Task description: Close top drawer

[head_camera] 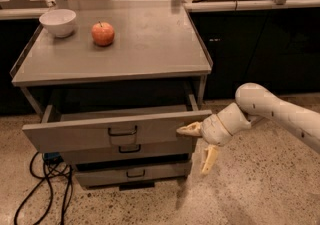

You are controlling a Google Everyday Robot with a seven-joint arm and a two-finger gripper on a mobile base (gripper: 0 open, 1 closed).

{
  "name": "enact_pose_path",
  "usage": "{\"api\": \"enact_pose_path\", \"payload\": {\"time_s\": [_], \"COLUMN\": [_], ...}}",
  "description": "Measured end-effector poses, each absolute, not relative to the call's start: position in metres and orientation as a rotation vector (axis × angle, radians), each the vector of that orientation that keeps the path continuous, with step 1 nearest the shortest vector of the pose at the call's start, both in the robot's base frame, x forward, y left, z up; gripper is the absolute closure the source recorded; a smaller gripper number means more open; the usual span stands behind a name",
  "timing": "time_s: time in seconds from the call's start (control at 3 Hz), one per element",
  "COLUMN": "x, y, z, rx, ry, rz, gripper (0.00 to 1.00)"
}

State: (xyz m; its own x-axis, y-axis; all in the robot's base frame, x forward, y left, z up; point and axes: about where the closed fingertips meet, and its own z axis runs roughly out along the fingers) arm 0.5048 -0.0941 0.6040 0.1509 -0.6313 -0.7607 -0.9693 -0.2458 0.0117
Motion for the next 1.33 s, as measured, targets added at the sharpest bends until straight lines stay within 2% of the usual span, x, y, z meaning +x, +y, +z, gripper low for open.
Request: {"api": "enact_pose_path", "payload": {"time_s": [0.33,1.0,1.33], "x": [0.541,0.607,0.607], "y": [-0.086,-0.074,-0.074], "z": [0.609,0.644,0.644], "rx": [-1.945,-1.915,-1.915], "ry": [1.491,1.501,1.501], "rz": [0.872,0.660,0.660], "gripper": [0.00,0.00,0.00]}}
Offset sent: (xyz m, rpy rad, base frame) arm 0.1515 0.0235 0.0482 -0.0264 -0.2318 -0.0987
